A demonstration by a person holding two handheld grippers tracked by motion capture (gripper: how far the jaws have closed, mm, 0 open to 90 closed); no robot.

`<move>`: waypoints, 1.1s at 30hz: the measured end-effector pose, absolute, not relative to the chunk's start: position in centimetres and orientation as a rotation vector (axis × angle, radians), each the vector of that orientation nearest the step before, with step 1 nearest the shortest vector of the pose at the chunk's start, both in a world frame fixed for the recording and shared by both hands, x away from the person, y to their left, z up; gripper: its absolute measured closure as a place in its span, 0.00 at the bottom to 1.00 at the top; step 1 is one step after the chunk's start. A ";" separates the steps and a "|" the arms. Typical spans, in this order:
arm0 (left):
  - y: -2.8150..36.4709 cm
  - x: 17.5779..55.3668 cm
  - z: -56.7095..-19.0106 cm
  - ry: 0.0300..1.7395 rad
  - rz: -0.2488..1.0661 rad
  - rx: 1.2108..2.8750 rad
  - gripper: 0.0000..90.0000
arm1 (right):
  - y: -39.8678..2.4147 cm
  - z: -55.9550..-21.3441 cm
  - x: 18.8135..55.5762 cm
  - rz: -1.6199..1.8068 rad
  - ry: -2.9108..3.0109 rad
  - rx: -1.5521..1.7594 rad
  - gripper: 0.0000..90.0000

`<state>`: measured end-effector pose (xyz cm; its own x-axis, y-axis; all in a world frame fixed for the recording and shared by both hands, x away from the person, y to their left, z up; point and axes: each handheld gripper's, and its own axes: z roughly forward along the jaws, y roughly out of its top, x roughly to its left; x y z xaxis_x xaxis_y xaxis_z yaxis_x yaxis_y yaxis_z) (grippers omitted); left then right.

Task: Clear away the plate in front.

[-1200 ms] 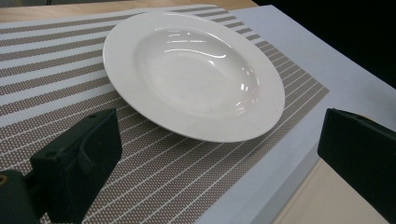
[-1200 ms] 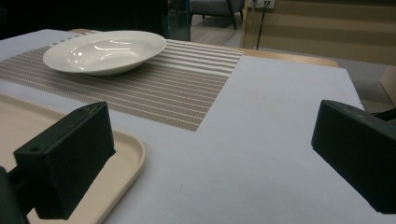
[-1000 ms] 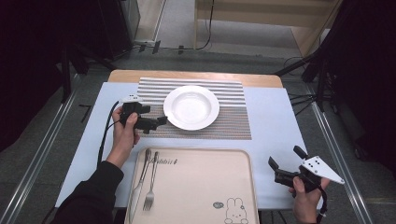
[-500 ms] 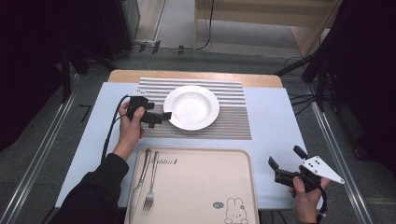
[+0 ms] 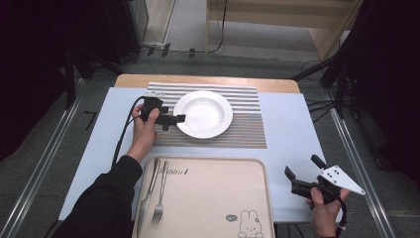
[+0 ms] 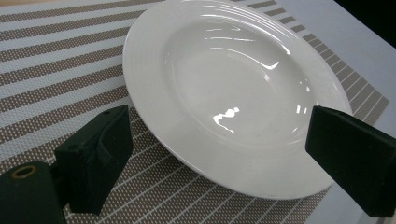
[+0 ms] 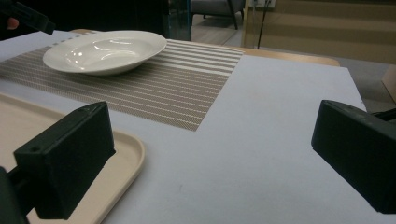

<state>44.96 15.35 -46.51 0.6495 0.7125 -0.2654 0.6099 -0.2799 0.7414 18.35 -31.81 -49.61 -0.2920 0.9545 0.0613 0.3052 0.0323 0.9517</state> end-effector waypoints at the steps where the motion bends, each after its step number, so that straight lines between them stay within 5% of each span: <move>1: 15.3 45.1 -46.6 1.035 0.149 1.990 0.07 | -31.8 -49.6 18.4 1.280 1.666 1.293 0.00; 14: 14.7 46.7 -47.6 1.100 0.085 1.989 0.07 | -31.9 -49.7 18.4 1.283 1.665 1.297 0.00; 16: 14.6 46.9 -47.7 1.128 0.095 1.982 0.15 | -31.9 -49.7 18.4 1.283 1.665 1.298 0.00; 23: 14.7 47.5 -48.7 1.158 0.058 1.979 0.15 | -31.9 -49.7 18.4 1.283 1.667 1.298 0.00; 33: 14.2 48.1 -49.5 1.241 0.044 1.932 0.31 | -31.9 -49.7 18.5 1.282 1.668 1.295 0.00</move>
<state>48.08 14.20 -49.47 0.5135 0.7706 -0.3774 0.7423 -0.1783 0.6460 18.45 -31.85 -49.69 -0.2930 0.9539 0.0654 0.3081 0.0295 0.9509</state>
